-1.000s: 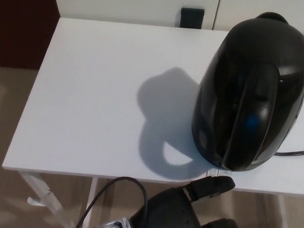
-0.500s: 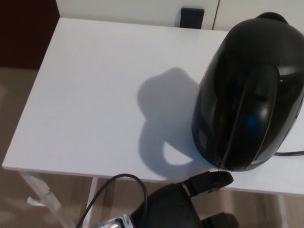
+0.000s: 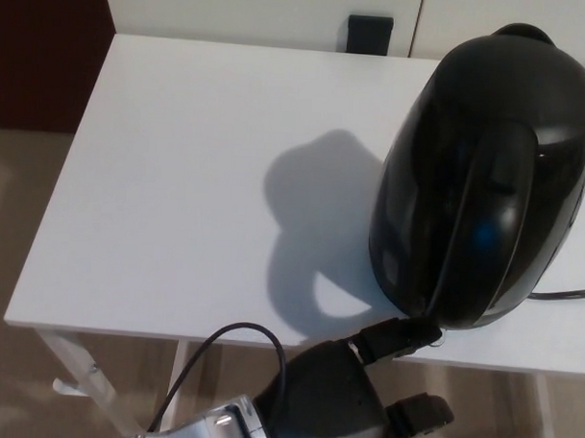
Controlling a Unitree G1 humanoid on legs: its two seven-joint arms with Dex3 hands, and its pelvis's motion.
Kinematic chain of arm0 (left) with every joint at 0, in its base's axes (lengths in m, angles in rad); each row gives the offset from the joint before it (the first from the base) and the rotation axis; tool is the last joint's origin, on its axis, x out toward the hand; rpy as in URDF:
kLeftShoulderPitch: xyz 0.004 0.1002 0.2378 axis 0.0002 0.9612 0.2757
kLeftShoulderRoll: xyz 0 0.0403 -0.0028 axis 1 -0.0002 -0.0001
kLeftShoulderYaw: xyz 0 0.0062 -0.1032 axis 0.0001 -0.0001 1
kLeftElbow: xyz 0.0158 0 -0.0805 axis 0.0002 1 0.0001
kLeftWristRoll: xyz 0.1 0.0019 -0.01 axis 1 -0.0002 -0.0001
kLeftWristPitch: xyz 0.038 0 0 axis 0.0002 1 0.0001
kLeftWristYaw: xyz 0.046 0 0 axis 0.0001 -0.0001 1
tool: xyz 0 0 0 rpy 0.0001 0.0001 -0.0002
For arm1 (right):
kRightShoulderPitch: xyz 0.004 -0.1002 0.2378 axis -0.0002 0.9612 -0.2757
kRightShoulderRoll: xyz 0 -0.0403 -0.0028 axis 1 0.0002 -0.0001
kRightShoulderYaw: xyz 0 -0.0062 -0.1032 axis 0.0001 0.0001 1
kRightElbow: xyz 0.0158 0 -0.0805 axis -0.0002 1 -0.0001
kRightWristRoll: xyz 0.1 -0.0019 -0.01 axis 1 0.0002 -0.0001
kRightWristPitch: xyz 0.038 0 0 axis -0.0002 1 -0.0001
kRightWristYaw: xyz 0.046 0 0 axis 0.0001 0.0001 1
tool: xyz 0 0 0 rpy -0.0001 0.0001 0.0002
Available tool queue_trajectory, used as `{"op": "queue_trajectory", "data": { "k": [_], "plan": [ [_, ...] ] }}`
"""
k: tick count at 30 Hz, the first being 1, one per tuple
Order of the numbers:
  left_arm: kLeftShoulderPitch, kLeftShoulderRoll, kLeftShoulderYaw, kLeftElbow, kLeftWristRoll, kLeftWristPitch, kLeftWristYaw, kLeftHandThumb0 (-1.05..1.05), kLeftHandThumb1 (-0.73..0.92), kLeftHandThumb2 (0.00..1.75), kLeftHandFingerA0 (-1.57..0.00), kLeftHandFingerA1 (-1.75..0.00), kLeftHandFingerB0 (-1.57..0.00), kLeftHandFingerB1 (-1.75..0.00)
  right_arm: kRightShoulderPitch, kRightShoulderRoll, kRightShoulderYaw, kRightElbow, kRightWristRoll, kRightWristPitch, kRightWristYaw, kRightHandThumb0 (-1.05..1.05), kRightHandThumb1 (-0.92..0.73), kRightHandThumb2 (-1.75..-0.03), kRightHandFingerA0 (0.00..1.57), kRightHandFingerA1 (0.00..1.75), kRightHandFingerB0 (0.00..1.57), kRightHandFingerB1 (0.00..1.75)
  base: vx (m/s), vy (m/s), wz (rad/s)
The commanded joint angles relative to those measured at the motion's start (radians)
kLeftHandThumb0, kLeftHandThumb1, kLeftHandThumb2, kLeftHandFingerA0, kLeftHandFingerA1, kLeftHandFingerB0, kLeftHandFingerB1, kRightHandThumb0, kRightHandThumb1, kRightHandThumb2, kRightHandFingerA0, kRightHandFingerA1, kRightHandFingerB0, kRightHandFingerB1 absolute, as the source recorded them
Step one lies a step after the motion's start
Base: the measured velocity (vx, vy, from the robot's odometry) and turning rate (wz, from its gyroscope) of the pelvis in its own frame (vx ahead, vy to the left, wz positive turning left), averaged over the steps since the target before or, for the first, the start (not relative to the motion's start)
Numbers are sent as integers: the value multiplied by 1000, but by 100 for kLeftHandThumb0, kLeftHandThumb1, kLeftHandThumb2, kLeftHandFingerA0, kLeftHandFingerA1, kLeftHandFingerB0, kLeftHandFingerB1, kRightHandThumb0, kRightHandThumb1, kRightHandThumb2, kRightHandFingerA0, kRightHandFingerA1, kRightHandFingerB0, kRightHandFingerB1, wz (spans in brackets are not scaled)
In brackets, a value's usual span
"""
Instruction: The robot walk towards a table in front and click the button on the base of the boilling pot using its left middle finger
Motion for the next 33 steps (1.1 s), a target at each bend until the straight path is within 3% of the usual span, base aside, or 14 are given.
{"op": "queue_trajectory", "data": {
  "k": [1, 9, 10, 15, 17, 21, 23, 30, 33],
  "plan": [
    [-15, 2, 8, 19, -16, -5, 15, -70, 80, 65, -28, -31, -27, -30, -2, 2, -24, -10, 37, 45, 34, -41, -61, -58, 55, 60, 52, 43, 0, 0, 0],
    [-14, -4, -1, 26, -14, -6, 17, -72, 81, 65, -28, -31, -26, -30, -6, 15, -70, -19, 73, 126, 67, -40, -63, -59, 55, 55, 54, 44, 0, 0, 0],
    [-16, -5, -6, 25, -1, -1, 21, -72, 81, 65, -28, -31, -26, -30, -6, 14, -68, -18, 67, 123, 61, -43, -62, -58, 48, 50, 45, 40, 0, 0, 0],
    [-16, -2, -11, 7, 6, 2, -3, -71, 83, 65, -27, -31, -24, -30, 1, 7, -57, -38, 46, 130, 51, -46, -67, -60, 47, 47, 44, 39, 0, 0, 0],
    [-9, -7, -16, 4, 11, 13, -18, -72, 83, 66, -27, -30, -26, -30, 0, 14, -70, -20, 66, 98, 67, -47, -67, -60, 58, 57, 57, 41, 0, 0, 0],
    [-11, -12, -22, 26, 13, 12, 4, -71, 81, 65, -28, -31, -26, -30, -1, 11, -67, -27, 53, 93, 55, -43, -70, -60, 64, 65, 59, 44, 0, 0, 0],
    [-8, -11, -28, 27, 18, 17, -16, -72, 81, 65, -27, -30, -25, -30, -1, 7, -64, -31, 51, 98, 64, -44, -73, -62, 72, 60, 63, 46, 0, 0, 0],
    [-4, -7, -55, 48, 51, 37, -15, -72, 81, 65, -27, -30, -25, -30, 16, 9, -69, -51, 59, 93, 72, -50, -77, -63, 72, 56, 57, 44, 0, 0, 0],
    [-6, -5, -60, 62, 52, 40, -5, -73, 81, 65, -29, -31, -26, -30, 22, 10, -71, -65, 60, 92, 70, -48, -73, -62, 74, 64, 64, 47, 0, 0, 0]
  ]
}}
